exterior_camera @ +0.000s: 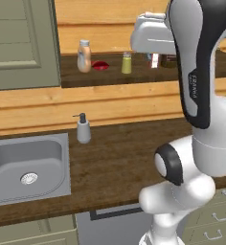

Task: Put the shaker and condiment bottle from the counter next to their counterparts in the cabinet.

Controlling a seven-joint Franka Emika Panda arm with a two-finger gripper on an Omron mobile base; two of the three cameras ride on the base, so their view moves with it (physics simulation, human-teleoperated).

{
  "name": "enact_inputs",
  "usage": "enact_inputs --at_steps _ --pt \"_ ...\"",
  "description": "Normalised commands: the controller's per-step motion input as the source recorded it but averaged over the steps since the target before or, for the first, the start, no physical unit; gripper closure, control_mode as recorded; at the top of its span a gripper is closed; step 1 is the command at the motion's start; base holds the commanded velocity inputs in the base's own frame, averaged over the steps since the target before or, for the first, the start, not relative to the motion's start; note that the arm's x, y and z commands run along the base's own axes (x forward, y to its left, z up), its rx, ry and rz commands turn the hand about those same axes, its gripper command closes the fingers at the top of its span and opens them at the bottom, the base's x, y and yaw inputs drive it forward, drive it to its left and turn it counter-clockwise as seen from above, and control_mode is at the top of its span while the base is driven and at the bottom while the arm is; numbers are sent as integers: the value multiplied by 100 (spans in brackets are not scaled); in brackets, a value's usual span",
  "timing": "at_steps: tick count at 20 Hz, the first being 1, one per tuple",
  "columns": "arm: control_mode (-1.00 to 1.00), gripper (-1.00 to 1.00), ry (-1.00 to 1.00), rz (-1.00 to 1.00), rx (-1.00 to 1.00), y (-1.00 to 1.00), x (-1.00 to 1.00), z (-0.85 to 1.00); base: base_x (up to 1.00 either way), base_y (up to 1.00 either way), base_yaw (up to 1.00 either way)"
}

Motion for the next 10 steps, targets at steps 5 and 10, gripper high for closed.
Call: enact_inputs --at_steps 5,10 --pt "-100 -100 -11 -5 6 -76 -100 -97 0 0 0" --pt "-100 -100 -10 -5 5 -76 -100 -100 0 0 0"
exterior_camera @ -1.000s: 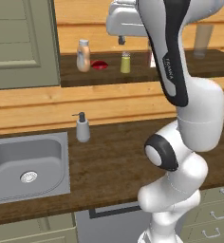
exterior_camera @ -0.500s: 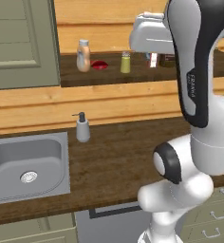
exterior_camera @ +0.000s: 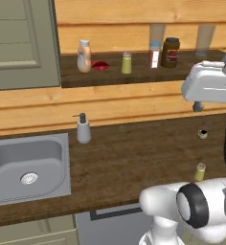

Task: Put the shaker and condiment bottle from the counter next to their counterparts in the cabinet.

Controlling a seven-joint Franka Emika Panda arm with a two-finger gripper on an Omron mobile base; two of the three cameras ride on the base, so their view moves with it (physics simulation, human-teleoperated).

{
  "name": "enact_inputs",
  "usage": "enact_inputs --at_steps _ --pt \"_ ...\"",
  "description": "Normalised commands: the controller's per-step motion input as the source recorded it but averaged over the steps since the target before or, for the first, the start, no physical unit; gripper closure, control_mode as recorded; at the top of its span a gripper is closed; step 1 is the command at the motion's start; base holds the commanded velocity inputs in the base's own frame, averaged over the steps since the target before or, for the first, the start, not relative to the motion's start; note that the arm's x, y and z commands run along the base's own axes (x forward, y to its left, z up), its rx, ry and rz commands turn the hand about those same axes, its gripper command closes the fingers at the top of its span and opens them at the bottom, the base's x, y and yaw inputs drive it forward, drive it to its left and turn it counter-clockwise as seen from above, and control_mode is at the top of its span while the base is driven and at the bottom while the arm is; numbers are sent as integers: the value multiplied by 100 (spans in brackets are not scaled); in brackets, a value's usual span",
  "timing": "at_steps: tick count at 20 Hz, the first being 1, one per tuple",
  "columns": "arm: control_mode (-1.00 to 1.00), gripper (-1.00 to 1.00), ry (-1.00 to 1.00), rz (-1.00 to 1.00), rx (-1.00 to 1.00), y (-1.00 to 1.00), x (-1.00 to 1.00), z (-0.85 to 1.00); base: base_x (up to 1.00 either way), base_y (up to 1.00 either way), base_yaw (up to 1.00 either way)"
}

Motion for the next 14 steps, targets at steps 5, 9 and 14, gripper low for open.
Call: enact_inputs --at_steps 5,9,14 --pt "-100 -100 -3 -1 4 -29 -56 -40 0 0 0" --pt "-100 -100 0 0 -2 0 0 -6 0 0 0" --pt "-100 -100 1 0 -4 -33 13 -24 0 0 0"
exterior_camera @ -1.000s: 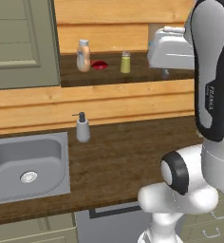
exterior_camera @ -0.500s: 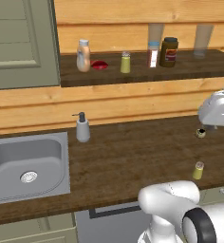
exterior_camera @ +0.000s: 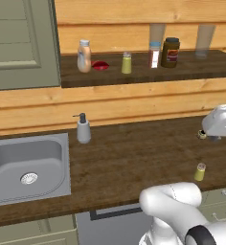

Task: Put the shaker and condiment bottle from the counter next to their counterparts in the cabinet.

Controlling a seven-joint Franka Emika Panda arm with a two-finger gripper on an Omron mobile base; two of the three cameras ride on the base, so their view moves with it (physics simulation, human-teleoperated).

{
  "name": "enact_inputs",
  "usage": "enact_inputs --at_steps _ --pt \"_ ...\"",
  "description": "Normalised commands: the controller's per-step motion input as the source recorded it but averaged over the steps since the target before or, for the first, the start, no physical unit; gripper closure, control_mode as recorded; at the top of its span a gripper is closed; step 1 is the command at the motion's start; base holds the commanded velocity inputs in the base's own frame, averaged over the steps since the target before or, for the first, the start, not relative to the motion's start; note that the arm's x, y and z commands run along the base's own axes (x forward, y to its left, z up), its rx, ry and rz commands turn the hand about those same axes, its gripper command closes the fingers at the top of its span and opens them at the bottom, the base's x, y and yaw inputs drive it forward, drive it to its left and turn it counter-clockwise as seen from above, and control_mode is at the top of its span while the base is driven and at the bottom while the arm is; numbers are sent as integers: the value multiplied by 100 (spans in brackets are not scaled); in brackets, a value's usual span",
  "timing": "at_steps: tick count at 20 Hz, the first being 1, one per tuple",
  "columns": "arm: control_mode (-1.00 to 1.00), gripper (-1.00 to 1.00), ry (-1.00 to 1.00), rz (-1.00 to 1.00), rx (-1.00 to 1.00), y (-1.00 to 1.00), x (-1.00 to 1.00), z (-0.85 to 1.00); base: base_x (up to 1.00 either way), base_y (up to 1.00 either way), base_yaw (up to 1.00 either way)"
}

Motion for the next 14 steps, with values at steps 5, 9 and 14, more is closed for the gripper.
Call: enact_inputs --at_steps 5,9,14 --pt "-100 -100 8 0 0 -86 70 -24 0 0 0" --pt "-100 -100 0 0 0 -8 3 -10 0 0 0" --pt "-100 -100 0 0 -1 -9 -15 -58 0 0 0"
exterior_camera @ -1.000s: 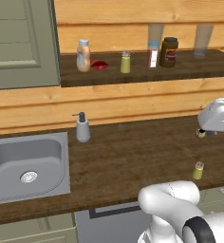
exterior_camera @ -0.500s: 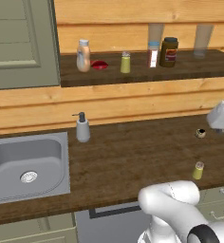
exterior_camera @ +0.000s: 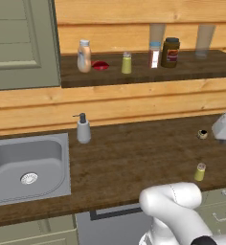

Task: Put the shaker and condiment bottle from the counter next to their counterparts in the cabinet.

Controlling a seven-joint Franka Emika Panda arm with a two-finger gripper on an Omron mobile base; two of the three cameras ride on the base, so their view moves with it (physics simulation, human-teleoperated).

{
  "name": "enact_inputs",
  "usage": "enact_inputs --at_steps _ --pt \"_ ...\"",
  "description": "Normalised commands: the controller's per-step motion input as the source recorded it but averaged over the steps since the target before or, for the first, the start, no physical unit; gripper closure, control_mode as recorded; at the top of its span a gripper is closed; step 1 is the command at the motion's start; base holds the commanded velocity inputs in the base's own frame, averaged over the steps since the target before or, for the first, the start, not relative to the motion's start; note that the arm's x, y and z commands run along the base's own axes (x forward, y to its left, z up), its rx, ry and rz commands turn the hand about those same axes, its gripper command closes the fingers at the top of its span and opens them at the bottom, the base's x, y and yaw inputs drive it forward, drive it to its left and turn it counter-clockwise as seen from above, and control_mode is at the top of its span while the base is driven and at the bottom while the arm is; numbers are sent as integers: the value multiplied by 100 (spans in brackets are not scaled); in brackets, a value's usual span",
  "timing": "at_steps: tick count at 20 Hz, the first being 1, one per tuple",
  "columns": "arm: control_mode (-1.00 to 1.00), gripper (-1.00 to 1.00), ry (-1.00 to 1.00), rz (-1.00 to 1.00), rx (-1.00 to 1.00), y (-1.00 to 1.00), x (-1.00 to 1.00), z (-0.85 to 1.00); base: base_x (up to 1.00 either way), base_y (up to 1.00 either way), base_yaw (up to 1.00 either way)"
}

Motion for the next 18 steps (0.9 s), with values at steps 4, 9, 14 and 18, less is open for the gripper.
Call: enact_inputs --at_steps 4,9,14,18 --pt "-100 -100 7 0 -5 -19 -57 -100 0 0 0" --pt "-100 -100 6 0 -4 -9 -36 -58 0 0 0" --pt "-100 -100 1 0 -2 -9 45 -7 0 0 0" --pt "-100 -100 0 0 -1 -18 94 0 0 0 0"
